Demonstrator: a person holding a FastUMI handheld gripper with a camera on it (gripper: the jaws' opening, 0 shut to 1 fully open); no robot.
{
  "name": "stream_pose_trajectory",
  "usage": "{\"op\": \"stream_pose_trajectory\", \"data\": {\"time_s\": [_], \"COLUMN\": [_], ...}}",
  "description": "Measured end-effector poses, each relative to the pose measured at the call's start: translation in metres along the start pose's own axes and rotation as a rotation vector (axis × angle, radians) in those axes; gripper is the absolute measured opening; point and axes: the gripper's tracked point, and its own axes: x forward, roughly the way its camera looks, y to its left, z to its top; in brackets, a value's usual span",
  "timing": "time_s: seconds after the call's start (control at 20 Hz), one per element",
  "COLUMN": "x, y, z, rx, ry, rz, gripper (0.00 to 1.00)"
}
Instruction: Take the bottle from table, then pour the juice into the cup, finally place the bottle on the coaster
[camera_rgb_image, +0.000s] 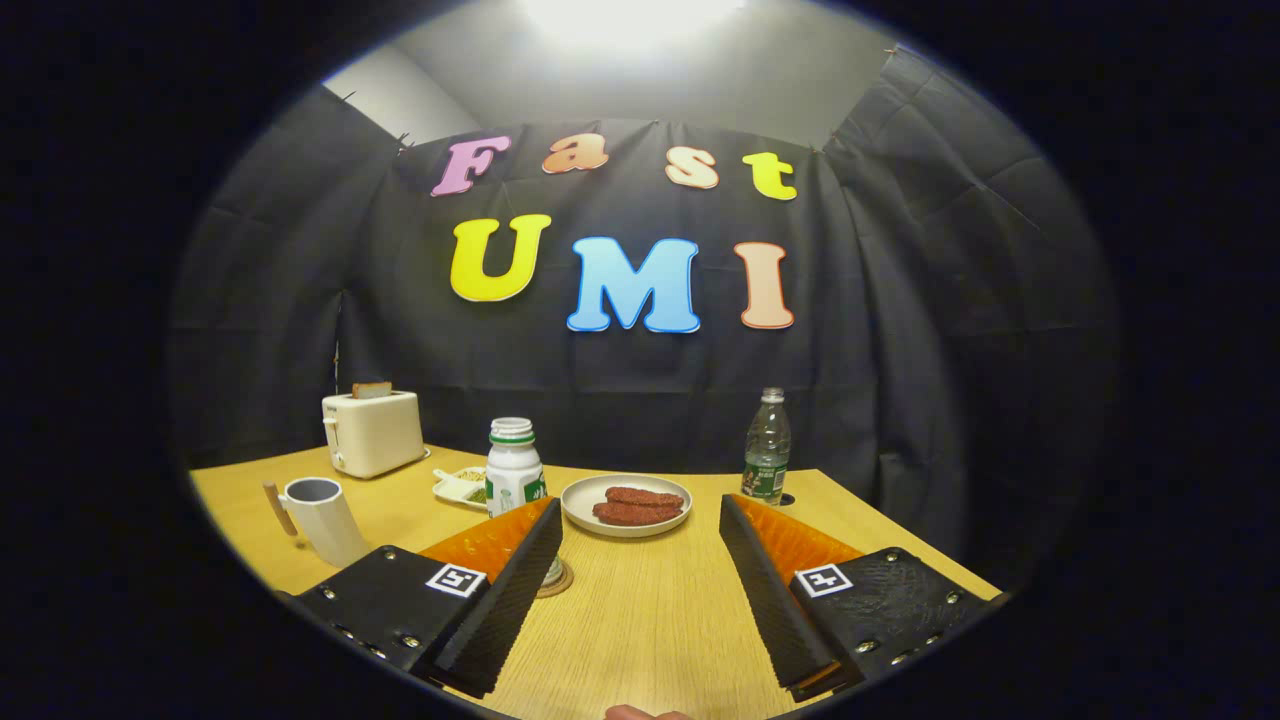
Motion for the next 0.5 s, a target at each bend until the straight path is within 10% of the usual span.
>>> {"op": "stream_pose_trajectory", "data": {"time_s": [0.5], "x": [-0.048], "y": [0.005], "z": [0.082], "rx": [-0.030], "ry": [-0.102], "rz": [-0.029], "gripper": [0.97]}}
